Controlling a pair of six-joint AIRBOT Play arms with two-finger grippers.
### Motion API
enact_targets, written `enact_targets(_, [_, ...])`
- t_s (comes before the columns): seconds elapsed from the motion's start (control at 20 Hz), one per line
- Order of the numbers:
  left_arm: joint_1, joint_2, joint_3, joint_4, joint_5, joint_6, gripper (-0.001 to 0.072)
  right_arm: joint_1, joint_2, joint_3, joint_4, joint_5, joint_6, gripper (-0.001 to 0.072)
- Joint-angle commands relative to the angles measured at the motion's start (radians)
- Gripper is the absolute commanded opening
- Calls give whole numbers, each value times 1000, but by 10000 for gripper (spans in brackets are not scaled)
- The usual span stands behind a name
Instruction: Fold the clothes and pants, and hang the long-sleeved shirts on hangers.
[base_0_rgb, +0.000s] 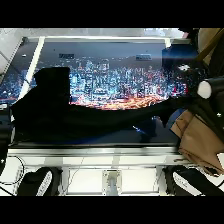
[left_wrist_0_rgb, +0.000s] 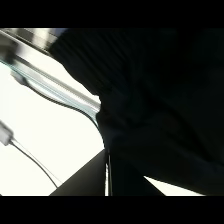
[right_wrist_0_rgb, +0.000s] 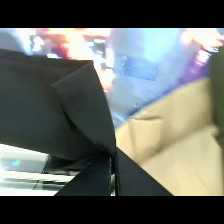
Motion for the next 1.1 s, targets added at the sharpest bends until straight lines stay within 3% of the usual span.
enact_targets(0.0, [59,-14,2,57,29,31,10,-103,38,1,3,-18,-18,7])
enact_targets(0.15, [142,-36,2,40,87,41,11,-171,4,-8,101,-63,-29,7])
enact_targets(0.35, [146,-60,2,-69,159,41,11,-173,-98,-116,248,-204,-28,7])
enact_targets(0.75, [148,-124,1,-76,123,41,26,-174,-322,-216,188,-293,39,14])
enact_targets(0.8, [148,-122,5,-78,100,40,275,-174,-314,-204,188,-304,58,130])
enact_targets(0.85, [148,-121,19,-77,67,37,720,-174,-306,-177,189,-303,60,377])
enact_targets(0.9, [148,-117,45,-76,27,33,714,-174,-296,-143,188,-296,60,452])
enact_targets(1.05, [149,-82,163,-51,23,33,713,-174,-248,11,195,-291,60,451])
